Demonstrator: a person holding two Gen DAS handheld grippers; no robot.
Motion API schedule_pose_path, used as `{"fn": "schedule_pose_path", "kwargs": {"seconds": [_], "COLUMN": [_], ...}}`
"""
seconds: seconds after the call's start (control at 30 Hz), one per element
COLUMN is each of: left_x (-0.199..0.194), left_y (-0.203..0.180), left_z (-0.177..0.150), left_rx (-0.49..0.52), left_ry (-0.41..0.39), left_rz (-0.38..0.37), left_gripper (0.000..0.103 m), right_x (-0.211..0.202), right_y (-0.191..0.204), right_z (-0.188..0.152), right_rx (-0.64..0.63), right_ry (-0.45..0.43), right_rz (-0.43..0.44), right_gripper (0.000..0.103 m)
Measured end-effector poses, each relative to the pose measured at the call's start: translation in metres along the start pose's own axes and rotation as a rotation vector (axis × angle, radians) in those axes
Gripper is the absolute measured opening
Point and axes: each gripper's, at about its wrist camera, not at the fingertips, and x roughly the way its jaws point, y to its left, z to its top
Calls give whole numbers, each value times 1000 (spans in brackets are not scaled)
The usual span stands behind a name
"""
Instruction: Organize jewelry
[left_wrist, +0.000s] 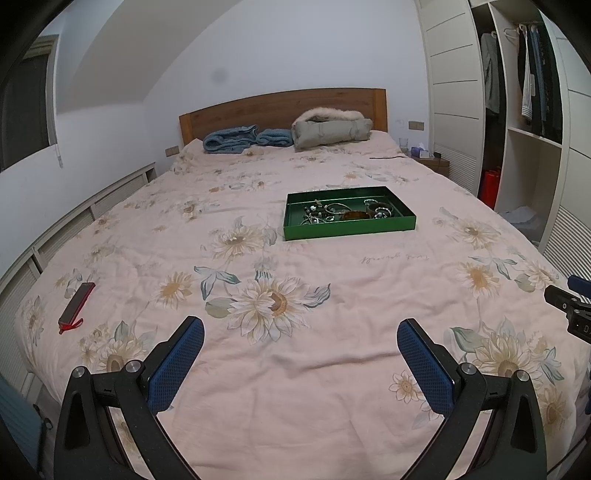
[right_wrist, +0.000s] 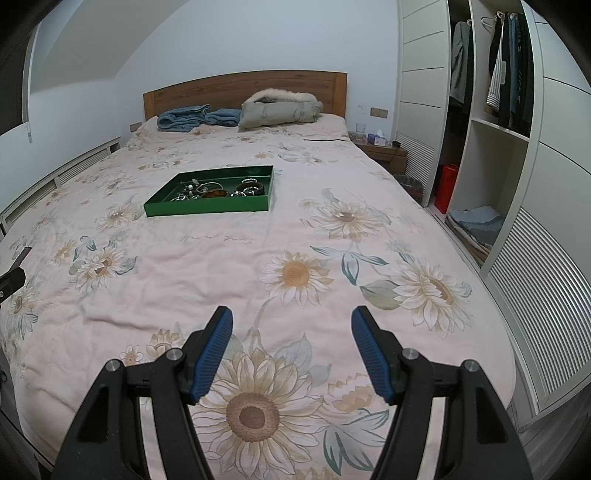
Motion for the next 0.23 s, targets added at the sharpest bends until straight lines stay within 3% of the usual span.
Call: {"fn": "schedule_pose_path", "kwargs": {"seconds": [0.23], "left_x": [0], "left_y": [0], "left_z": [0], "left_rx": [-4], "left_ry": [2], "left_rz": [-1], "left_gripper": [103], "right_x": [1], "right_y": [0], "right_z": [0], "right_rx": [0], "right_ry": [0], "right_rz": [0], "right_gripper": [65]}}
